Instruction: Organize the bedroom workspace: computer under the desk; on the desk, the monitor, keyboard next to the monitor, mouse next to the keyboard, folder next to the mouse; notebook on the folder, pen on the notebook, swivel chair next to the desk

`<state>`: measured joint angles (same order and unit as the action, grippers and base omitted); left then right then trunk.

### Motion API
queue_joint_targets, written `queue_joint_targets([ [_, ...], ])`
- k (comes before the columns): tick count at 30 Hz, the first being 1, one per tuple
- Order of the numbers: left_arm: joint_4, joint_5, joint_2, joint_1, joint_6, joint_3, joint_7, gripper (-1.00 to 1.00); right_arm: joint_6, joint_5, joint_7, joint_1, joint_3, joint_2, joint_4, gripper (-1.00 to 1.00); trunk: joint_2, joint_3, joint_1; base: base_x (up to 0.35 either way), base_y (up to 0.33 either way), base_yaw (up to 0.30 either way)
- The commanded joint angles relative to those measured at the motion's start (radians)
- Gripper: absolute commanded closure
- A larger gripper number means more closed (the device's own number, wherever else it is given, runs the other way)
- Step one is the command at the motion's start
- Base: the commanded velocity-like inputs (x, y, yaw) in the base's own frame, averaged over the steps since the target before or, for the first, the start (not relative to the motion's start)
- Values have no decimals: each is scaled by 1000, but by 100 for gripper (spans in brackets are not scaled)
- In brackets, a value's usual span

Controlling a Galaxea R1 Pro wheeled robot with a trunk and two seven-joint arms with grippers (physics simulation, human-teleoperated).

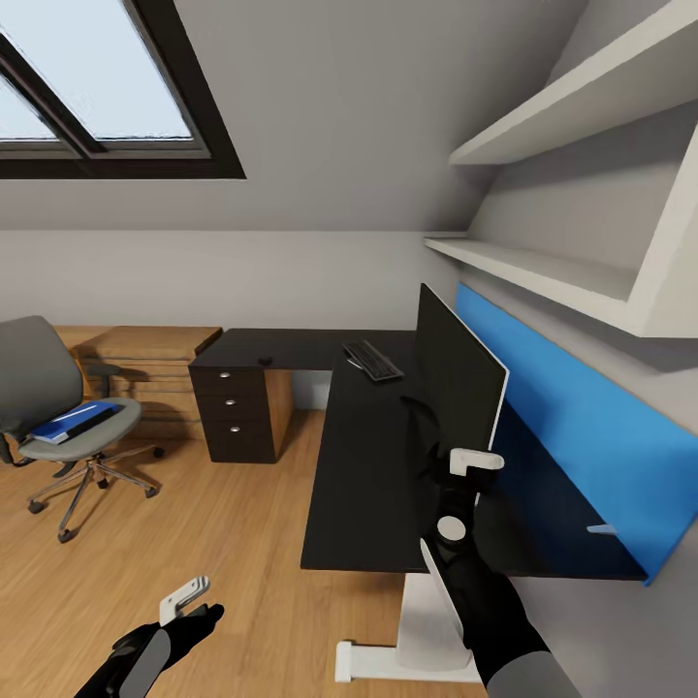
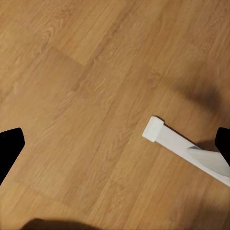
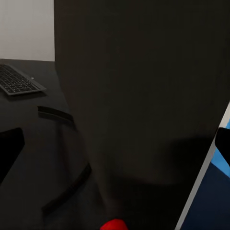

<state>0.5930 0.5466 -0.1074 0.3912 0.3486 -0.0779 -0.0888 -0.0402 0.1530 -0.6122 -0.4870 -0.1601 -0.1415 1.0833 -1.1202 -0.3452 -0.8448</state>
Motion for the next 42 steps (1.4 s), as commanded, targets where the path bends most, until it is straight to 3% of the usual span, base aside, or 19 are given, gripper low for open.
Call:
queue_joint_targets([
  [1, 2, 10, 0, 0, 6, 0, -6, -100, -4, 7, -5, -1, -1, 0, 0, -100, -1, -1, 0, 0, 2, 0],
  [20, 2, 10, 0, 0, 6, 3, -8, -100, -4, 7, -5, -1, -2, -1, -12, -100, -1, -1, 0, 2, -122, 0],
  [29, 2, 10, 0, 0, 6, 3, -9, -100, -4, 9, -4, -1, -4, -1, -31, -100, -1, -1, 0, 154, -137, 0],
  [42, 1, 10, 0, 0, 6, 3, -9, -100, -4, 9, -4, -1, -11, -1, -34, -100, -1, -1, 0, 93, 24, 0],
])
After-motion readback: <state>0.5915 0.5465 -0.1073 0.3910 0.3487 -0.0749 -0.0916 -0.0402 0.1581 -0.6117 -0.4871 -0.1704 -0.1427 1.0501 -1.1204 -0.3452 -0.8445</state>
